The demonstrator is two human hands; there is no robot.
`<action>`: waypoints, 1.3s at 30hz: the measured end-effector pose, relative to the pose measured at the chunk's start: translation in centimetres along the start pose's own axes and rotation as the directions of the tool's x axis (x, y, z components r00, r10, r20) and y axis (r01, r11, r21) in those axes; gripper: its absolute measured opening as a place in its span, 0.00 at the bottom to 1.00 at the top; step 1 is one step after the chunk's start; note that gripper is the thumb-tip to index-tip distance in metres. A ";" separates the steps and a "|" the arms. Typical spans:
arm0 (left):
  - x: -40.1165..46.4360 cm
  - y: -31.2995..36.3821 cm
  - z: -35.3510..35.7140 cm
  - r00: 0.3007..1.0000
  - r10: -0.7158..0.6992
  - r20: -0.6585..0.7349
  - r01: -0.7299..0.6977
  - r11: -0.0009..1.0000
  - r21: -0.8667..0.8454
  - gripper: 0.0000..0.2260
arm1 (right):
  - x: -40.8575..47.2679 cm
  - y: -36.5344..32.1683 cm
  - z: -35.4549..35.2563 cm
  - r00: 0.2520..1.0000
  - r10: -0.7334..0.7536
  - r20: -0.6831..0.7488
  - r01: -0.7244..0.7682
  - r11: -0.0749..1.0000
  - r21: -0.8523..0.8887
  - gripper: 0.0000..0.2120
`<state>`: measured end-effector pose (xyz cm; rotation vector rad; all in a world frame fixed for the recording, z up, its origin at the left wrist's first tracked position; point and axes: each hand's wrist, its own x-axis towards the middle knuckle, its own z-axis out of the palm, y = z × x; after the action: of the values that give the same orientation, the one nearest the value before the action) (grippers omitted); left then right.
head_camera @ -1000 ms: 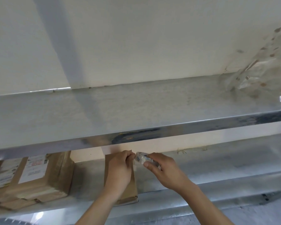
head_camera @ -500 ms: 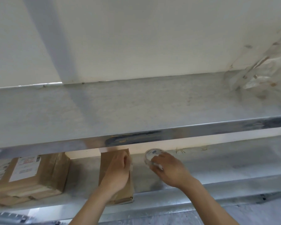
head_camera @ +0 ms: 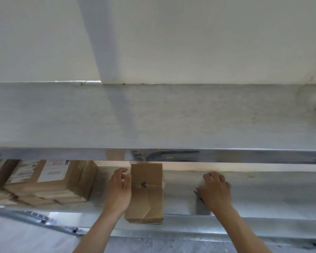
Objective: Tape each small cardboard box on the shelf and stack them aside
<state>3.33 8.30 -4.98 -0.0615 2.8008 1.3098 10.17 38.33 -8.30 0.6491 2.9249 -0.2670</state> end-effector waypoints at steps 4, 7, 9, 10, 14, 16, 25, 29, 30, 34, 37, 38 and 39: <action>-0.5 -0.8 0.0 0.998 -0.067 0.022 0.068 0.994 -0.086 0.14 | -1.2 -6.8 -1.4 0.975 -0.117 0.188 -0.022 0.794 0.608 0.16; -0.8 -1.3 0.4 0.995 -0.089 0.048 0.095 0.986 -0.140 0.15 | -1.4 -9.9 -2.4 0.865 -0.179 0.468 -0.336 0.485 0.807 0.16; -1.0 -1.3 0.7 0.994 -0.086 0.070 0.096 0.985 -0.145 0.16 | -1.2 -10.3 -2.5 0.854 -0.175 0.490 -0.390 0.408 0.825 0.13; -1.2 -1.1 0.8 0.994 -0.075 0.076 0.085 0.985 -0.151 0.17 | -1.3 -10.5 -2.6 0.863 -0.157 0.481 -0.390 0.398 0.830 0.11; -1.8 -0.8 1.1 0.992 -0.082 0.098 0.101 0.972 -0.210 0.12 | -1.7 -10.6 -2.7 0.852 -0.126 0.508 -0.465 0.260 0.846 0.07; -2.0 -0.7 1.0 0.982 -0.135 0.132 0.164 0.955 -0.246 0.12 | -1.9 -10.5 -2.8 0.860 -0.129 0.494 -0.462 0.213 0.861 0.07; -3.9 -1.3 0.0 0.871 -0.231 0.433 0.474 0.621 -0.624 0.26 | -2.9 -9.3 -4.6 0.872 -0.280 0.401 -0.363 0.178 0.915 0.02; -5.5 -0.4 0.1 0.884 -0.136 0.447 0.438 0.571 -0.695 0.32 | -3.1 -7.6 -6.4 0.857 -0.351 0.376 -0.380 0.059 0.923 0.07; -5.9 -0.1 0.3 0.894 -0.132 0.428 0.425 0.557 -0.714 0.32 | -3.1 -7.1 -6.7 0.857 -0.355 0.374 -0.380 0.054 0.923 0.11; -8.1 1.5 1.4 0.931 -0.182 0.317 0.364 0.535 -0.762 0.36 | -3.3 -5.2 -6.4 0.892 -0.288 0.348 -0.345 0.063 0.937 0.17; -9.6 2.6 2.1 0.936 -0.220 0.275 0.351 0.525 -0.775 0.35 | -3.9 -4.4 -5.9 0.940 -0.228 0.253 -0.227 0.135 0.965 0.13; -10.0 2.9 2.2 0.936 -0.233 0.265 0.350 0.516 -0.782 0.33 | -4.2 -4.3 -5.8 0.953 -0.207 0.221 -0.188 0.164 0.968 0.11; -10.4 3.2 2.2 0.936 -0.242 0.257 0.348 0.508 -0.788 0.31 | -4.5 -4.2 -5.9 0.963 -0.188 0.191 -0.155 0.189 0.970 0.10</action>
<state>13.60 12.16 -3.31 -0.4598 1.6870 2.2761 11.92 33.94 -1.21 0.5615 2.0594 -2.1847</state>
